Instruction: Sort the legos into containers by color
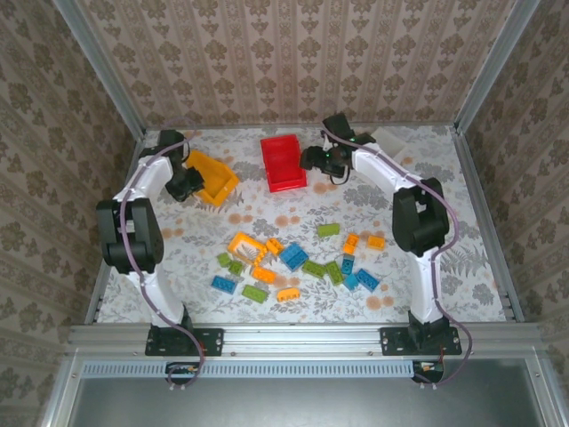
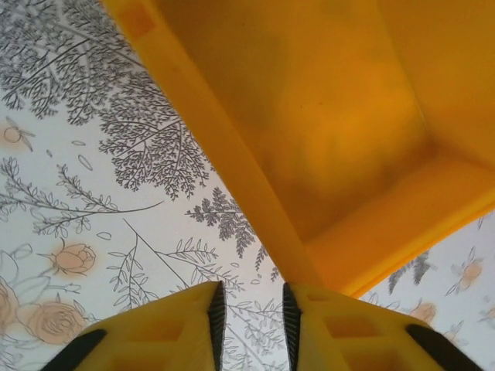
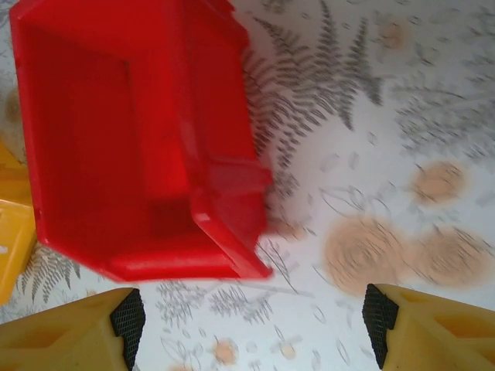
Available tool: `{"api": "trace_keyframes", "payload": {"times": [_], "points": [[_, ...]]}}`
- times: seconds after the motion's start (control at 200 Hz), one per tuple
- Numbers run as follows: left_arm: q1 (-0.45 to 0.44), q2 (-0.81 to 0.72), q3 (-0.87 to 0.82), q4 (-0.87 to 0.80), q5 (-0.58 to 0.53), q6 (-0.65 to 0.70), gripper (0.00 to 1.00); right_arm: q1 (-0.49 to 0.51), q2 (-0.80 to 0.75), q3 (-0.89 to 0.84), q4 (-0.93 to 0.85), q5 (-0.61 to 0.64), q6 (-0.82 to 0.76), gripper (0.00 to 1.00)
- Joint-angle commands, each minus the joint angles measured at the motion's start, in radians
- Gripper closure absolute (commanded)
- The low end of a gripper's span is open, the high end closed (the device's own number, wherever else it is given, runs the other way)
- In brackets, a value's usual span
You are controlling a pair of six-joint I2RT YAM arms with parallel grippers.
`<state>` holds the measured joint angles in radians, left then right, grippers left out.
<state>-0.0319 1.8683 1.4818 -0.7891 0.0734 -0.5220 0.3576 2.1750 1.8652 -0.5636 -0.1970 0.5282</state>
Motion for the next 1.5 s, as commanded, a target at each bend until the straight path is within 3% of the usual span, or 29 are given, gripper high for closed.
{"api": "trace_keyframes", "payload": {"times": [0.0, 0.13, 0.415, 0.785, 1.045, 1.23, 1.495], "points": [[-0.006, -0.023, 0.024, -0.056, -0.017, 0.016, 0.51, 0.01, 0.053, 0.078, 0.003, -0.023, -0.013, 0.22], [-0.006, -0.118, -0.003, -0.034, -0.026, -0.067, 0.36, 0.01, 0.085, 0.124, -0.002, -0.025, -0.009, 0.21], [0.023, -0.083, -0.006, 0.008, 0.08, -0.219, 0.22, 0.007, 0.22, 0.307, -0.089, -0.035, -0.023, 0.23], [0.029, 0.008, 0.022, 0.018, 0.099, -0.218, 0.24, 0.006, 0.317, 0.433, -0.149, -0.008, -0.018, 0.46], [0.026, 0.046, 0.038, 0.015, 0.082, -0.181, 0.26, 0.017, 0.298, 0.429, -0.185, 0.09, -0.028, 0.71], [0.024, 0.107, 0.104, -0.019, 0.056, -0.122, 0.3, 0.032, 0.208, 0.317, -0.17, 0.176, -0.026, 0.83], [0.005, 0.166, 0.174, -0.056, 0.016, -0.031, 0.47, 0.042, 0.022, 0.05, -0.1, 0.249, -0.01, 0.89]]}}
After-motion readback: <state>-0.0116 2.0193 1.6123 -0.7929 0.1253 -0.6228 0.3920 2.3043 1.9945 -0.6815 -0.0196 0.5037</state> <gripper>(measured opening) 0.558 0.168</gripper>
